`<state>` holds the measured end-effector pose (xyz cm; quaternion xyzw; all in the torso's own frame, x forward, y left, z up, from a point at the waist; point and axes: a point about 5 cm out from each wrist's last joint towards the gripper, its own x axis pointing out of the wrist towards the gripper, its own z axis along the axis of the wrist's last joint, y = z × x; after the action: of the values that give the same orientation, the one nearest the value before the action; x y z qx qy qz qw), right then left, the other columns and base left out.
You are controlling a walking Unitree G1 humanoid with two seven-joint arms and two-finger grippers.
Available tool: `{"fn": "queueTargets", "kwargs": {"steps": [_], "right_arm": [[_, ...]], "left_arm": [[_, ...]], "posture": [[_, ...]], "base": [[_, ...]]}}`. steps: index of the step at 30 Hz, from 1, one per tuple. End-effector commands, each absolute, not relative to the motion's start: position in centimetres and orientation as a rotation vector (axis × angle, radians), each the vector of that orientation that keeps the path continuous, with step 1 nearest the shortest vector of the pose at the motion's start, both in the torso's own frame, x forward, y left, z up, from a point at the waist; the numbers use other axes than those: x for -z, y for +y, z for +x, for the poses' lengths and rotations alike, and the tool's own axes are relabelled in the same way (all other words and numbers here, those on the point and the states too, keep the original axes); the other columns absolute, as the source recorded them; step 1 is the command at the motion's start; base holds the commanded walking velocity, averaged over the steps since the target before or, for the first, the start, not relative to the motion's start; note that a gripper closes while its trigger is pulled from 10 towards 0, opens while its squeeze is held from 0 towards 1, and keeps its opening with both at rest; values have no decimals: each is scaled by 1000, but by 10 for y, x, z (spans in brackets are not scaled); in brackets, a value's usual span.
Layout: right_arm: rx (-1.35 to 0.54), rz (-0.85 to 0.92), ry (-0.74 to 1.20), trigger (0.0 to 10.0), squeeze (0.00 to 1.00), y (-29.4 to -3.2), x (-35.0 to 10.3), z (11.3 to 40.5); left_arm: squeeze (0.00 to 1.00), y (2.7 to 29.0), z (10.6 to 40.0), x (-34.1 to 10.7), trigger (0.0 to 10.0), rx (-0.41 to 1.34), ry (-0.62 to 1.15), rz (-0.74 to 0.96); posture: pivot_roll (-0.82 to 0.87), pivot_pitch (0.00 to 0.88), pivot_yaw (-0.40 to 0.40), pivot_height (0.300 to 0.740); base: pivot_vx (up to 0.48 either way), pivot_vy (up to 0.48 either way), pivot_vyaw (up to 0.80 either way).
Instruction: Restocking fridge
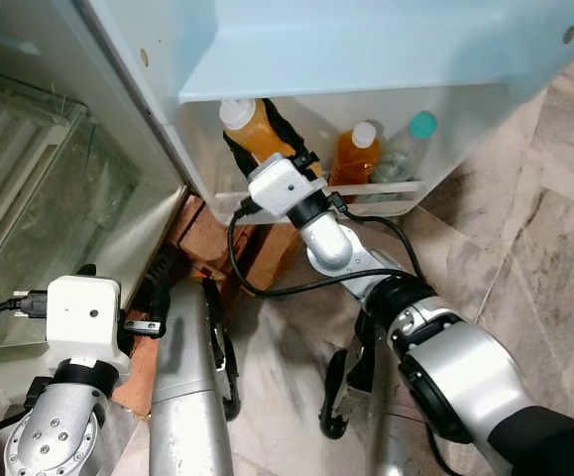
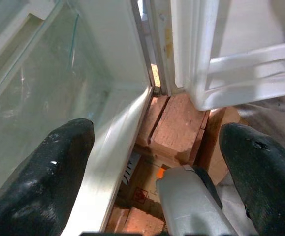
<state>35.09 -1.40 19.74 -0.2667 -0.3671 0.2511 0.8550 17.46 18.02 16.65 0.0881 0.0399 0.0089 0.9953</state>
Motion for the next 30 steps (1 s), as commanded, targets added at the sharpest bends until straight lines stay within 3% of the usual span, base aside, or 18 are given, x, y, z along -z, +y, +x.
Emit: {"fn": "queueTargets", "kwargs": {"steps": [1,11,17,21,25,30], "right_arm": [[-560,-597,-675,10000,0,-20,-178,351],[-557,-684,-634,10000,0,-55,-170,358],[-539,-524,-543,10000,0,-68,-165,359],[-612,-322,-462,10000,0,-62,-156,354],[-666,-265,-449,10000,0,-55,-155,352],[-690,-30,-395,10000,0,-43,-160,355]], "left_arm": [[0,181,168,-165,10000,-38,103,182],[0,180,167,-167,10000,-42,106,185],[0,177,174,-166,10000,-26,96,175],[0,171,180,-166,10000,17,99,140],[0,168,183,-163,10000,48,109,115],[0,153,187,-157,10000,198,169,19]], "posture": [[344,466,-16,546],[347,460,-13,546],[330,452,-10,546],[319,436,-5,546],[319,422,-7,546],[321,369,-26,546]], "base": [[0,0,0],[0,0,0],[0,0,0],[0,0,0],[0,0,0],[0,0,0]]}}
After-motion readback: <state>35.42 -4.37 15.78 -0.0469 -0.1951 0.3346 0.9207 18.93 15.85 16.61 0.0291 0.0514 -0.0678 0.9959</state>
